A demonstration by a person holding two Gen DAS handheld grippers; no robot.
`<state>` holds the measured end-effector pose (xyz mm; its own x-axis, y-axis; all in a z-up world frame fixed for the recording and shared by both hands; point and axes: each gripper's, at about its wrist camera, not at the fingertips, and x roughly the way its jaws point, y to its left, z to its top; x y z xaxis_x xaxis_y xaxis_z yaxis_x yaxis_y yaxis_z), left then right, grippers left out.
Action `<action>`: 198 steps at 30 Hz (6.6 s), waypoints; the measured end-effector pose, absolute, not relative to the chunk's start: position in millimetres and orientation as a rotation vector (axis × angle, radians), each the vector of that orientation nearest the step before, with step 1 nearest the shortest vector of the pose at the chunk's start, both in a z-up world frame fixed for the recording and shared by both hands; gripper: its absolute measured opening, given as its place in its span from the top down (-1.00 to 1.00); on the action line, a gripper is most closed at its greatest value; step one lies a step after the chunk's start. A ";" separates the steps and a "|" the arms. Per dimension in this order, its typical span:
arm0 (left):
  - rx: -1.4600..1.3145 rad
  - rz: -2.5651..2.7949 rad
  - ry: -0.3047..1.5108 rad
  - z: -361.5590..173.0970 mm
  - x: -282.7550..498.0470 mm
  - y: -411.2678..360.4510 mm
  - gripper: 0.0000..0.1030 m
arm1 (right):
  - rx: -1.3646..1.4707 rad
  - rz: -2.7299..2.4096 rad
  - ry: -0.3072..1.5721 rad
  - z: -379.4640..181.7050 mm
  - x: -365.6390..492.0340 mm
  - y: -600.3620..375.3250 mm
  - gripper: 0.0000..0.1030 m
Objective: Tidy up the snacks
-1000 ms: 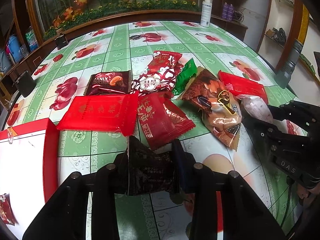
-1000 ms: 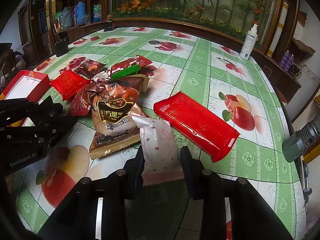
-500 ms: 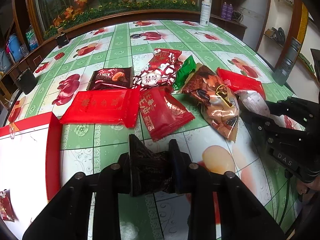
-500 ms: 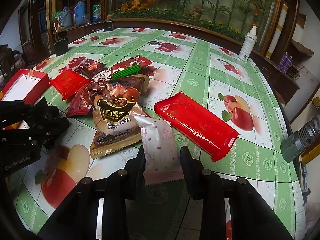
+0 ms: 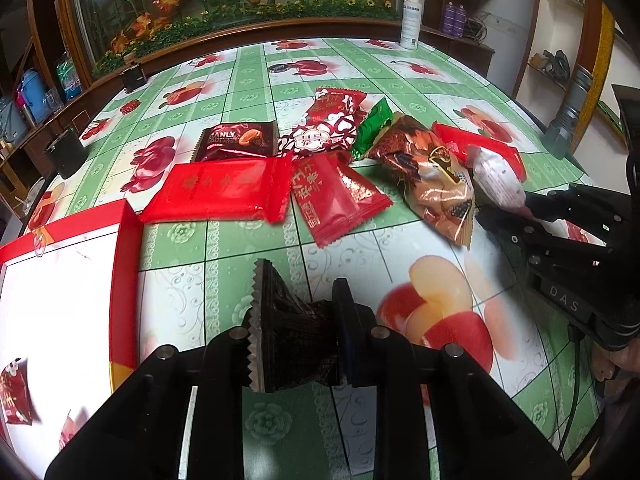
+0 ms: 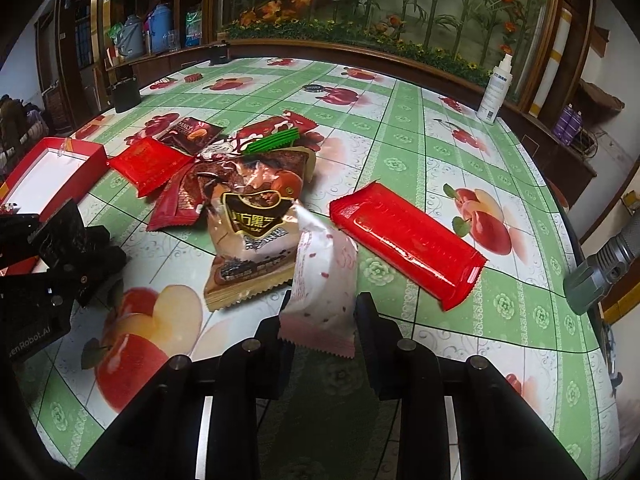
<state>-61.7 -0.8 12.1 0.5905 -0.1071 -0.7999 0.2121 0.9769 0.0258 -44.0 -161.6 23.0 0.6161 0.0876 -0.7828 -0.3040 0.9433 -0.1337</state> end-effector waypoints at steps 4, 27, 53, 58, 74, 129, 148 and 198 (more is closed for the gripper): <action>0.126 -0.183 0.917 11.9 -67.0 0.4 0.59 | -0.264 0.231 0.879 22.8 -47.4 -157.2 0.43; 0.091 -0.144 0.934 12.5 -82.6 24.5 0.59 | -0.256 0.273 0.882 21.5 -64.0 -127.1 0.46; 0.004 -0.206 0.829 55.0 -117.4 68.7 0.59 | -0.187 0.309 0.896 22.4 -67.0 -134.2 0.61; 0.126 -0.255 0.911 34.6 -113.8 45.5 0.56 | -0.181 0.311 0.896 22.0 -66.8 -135.0 0.61; 0.178 -0.313 0.992 14.1 -104.2 36.2 0.16 | -0.142 0.341 0.899 21.8 -64.1 -138.6 0.55; -0.122 -0.112 0.727 71.9 -181.3 193.1 0.63 | -0.149 0.740 0.829 72.4 -118.6 -4.0 0.67; -0.063 -0.254 0.731 85.6 -171.9 125.9 0.64 | -0.177 0.327 0.982 20.2 -62.7 -94.3 -0.02; 0.182 -0.096 0.770 78.3 -79.4 88.4 -0.60 | 0.054 0.395 0.819 65.2 -25.6 -148.1 -0.40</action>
